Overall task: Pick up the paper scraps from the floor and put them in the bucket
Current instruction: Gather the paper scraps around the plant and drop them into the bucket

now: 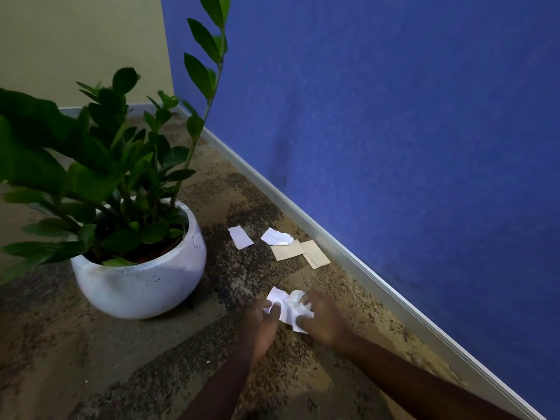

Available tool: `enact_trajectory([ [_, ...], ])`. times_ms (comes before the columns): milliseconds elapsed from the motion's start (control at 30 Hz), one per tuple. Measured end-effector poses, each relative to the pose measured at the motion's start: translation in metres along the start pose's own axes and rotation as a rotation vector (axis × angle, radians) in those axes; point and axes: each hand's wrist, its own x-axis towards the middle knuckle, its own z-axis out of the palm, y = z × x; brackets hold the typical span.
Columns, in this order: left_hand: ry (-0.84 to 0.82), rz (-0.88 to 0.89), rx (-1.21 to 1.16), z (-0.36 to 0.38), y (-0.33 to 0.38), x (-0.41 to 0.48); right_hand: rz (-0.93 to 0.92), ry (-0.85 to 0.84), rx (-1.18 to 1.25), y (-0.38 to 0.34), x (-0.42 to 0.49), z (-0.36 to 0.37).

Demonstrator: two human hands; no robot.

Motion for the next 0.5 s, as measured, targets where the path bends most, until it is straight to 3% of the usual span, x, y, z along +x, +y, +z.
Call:
enact_trajectory([
  [67,-0.090,-0.134,-0.272,0.002,0.007,-0.006,-0.065,-0.008,0.127,-0.019,-0.014,0.009],
  [133,-0.124,-0.179,-0.386,0.000,0.011,-0.008,-0.161,-0.017,0.164,-0.034,-0.023,0.021],
  [233,-0.006,-0.102,-0.502,-0.010,0.008,-0.005,-0.235,-0.030,0.181,-0.047,-0.026,0.030],
  [400,0.239,-0.024,-0.384,-0.037,-0.008,0.010,-0.337,-0.169,0.281,-0.048,-0.018,0.027],
  [500,0.330,0.041,-0.221,-0.047,-0.014,0.017,-0.306,-0.039,0.143,-0.042,-0.001,0.024],
])
